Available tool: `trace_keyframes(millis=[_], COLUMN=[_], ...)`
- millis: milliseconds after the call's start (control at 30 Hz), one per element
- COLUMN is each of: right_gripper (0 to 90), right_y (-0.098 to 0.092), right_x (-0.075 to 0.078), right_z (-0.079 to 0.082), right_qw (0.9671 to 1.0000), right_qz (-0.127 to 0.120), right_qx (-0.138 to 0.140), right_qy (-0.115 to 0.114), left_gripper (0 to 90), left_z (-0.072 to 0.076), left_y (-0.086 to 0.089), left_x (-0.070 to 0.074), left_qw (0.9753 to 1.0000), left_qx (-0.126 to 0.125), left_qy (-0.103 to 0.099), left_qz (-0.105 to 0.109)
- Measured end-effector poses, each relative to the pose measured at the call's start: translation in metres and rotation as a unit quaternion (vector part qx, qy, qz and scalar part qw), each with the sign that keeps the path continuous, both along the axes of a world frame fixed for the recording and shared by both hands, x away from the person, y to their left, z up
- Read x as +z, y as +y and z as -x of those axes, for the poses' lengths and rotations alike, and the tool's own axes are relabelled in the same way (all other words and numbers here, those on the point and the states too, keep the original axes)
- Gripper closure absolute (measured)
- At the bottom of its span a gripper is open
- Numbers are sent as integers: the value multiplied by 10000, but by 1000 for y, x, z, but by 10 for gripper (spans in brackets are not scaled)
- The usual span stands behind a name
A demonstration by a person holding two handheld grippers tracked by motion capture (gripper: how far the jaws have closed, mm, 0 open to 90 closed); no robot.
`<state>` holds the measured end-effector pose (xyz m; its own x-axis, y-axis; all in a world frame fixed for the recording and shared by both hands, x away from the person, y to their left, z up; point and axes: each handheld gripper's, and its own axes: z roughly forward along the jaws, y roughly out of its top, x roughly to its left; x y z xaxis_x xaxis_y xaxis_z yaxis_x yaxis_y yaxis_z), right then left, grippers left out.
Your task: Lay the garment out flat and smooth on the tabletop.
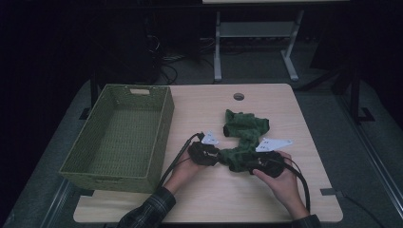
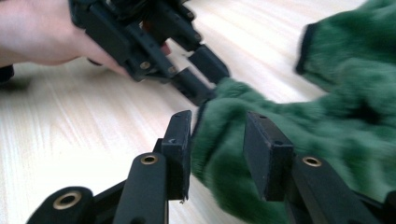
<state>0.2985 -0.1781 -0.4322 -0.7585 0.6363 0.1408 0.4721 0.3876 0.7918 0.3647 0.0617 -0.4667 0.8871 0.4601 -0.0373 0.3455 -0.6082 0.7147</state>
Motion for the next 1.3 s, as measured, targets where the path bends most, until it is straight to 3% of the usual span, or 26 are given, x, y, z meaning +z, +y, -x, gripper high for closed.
trace_keyframes(millis=[133, 333, 567, 667, 933, 1067, 1133, 1167, 1200, 1233, 1300], right_gripper=[627, 671, 847, 862, 864, 864, 864, 864, 864, 864, 864], right_y=[16, 23, 25, 23, 1, -15, -24, -26, -30, -32, -33], right_x=[-11, -27, -33, -32, -14, -8, -7, -6, -5, -5, -5], right_z=[-3, -12, -17, -17, -13, -10, -9, -9, -9, -9, -9], right_qw=[9997, 9989, 9984, 9986, 9998, 9995, 9992, 9990, 9989, 9988, 9987], right_qz=[174, 440, 517, 478, 107, -48, -148, -181, -197, -213, -220], right_qx=[150, 43, 17, -3, -181, -300, -373, -395, -425, -431, -440], right_qy=[87, 170, 227, 240, 4, -69, -61, -80, -91, -123, -122], left_gripper=[730, 814, 890, 898, 900, 900, 900, 899, 885, 796, 733], left_z=[0, 2, 3, 2, 2, 4, 6, 7, 7, 7, 6], left_y=[-1, -3, -4, -3, -2, -3, -3, -2, -3, -3, -4], left_x=[-1, -1, -1, -1, 2, 7, 10, 12, 15, 17, 19], left_qw=[10000, 9999, 9998, 9997, 9996, 9998, 9999, 9998, 9997, 9995, 9994], left_qx=[-83, -166, -175, -206, -201, -169, -113, -140, -106, -84, -74], left_qy=[31, 16, 23, 21, 72, 79, 13, -132, -218, -289, -305], left_qz=[2, -45, -100, -162, -172, -57, -18, -7, 20, -11, 107])
